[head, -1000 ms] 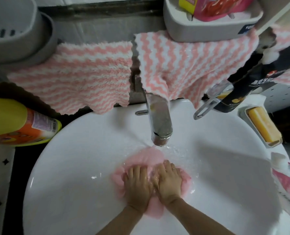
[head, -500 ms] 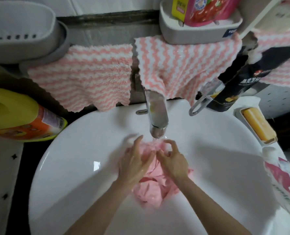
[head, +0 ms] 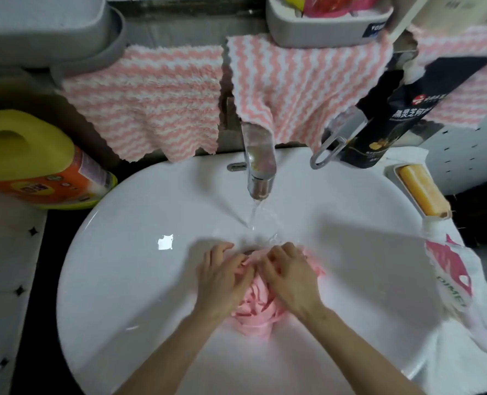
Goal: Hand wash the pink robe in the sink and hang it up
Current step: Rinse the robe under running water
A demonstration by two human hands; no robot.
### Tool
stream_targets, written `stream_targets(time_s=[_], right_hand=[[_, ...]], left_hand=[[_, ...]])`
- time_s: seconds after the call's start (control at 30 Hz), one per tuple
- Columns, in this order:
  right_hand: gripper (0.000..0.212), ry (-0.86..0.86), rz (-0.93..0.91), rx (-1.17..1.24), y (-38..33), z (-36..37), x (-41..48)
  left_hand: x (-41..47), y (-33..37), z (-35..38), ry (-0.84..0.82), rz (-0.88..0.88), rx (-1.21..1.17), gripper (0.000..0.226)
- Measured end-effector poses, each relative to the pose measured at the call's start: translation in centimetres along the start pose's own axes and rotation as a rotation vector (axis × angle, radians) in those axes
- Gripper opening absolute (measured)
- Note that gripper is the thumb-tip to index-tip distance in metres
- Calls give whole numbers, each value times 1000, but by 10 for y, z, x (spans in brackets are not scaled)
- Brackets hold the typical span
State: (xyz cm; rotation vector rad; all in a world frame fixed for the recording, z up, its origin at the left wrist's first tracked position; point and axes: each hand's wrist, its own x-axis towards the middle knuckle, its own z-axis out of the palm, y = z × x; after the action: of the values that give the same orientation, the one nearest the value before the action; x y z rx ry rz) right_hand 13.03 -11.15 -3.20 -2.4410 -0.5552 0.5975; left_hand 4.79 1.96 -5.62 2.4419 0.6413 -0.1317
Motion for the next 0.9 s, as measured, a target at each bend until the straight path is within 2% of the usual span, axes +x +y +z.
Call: stream_targets(time_s=[0.07,0.13,0.23,0.3,0.4,0.47,0.5,0.57,0.67,0.8,0.9], right_hand=[[53,-23,-98,-124,18,27,-15],[53,-61,-113,-213,30,46,-18],[35,103,-110,-240,36,60,-10],[28,195,-116,-254,37,64,7],[49,95,3,-214,14,48,53],[50,109,103,-135,2,39,67],[49,140,88,-65,0,35,62],[48,227,-58,-13,5,35,36],[40,165,-187,-145,29,58,3],[23,234,-123,-177,34,68,35],[41,143,8,-261,12,49,70]], left_hand=[[-21,-1,25,89,-20,-7,43],[-28,6,42,146,-87,3,41],[-29,11,57,308,-104,62,33],[-12,5,61,331,-116,84,25],[42,6,41,189,-223,123,32],[58,11,24,227,-250,112,35],[53,13,22,280,-199,104,34],[25,15,27,322,-84,74,33],[-9,11,56,297,57,125,45],[15,-5,74,328,56,141,36],[57,-5,56,153,-40,179,41]])
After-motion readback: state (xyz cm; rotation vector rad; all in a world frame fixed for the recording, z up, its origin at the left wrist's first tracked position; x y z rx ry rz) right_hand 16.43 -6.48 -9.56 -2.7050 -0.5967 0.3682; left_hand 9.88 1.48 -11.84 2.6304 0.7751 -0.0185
